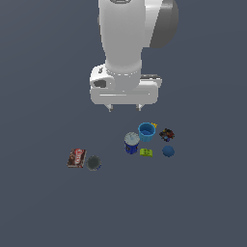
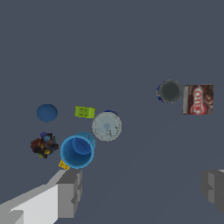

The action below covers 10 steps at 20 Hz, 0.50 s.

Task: Pick up a designated object from a clutter of objects.

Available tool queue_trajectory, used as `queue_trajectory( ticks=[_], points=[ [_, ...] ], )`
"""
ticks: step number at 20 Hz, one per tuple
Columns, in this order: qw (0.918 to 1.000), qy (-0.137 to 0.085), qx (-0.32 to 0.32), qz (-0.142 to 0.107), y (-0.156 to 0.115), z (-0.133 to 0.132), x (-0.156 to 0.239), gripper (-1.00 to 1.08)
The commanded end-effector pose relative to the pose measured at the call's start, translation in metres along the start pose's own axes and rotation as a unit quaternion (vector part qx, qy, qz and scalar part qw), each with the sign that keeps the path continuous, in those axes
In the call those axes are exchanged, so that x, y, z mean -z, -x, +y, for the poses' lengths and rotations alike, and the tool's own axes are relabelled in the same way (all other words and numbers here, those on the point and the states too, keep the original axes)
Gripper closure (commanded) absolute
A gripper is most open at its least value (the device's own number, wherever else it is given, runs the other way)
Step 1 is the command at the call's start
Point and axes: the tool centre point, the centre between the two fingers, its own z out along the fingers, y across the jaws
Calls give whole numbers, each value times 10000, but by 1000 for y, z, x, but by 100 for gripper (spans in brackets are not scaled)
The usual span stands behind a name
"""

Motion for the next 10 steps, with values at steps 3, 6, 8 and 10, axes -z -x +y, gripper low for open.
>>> queue_trajectory(
  ticks=[3, 6, 8, 10],
  points=[
    [10000, -11, 3, 18, -1, -1, 1, -92],
    [9999, -64, 20, 104, -5, -3, 7, -92],
    [9998, -111, 36, 180, -8, -5, 12, -92],
    [9996, -137, 46, 223, -10, -6, 15, -92]
  ],
)
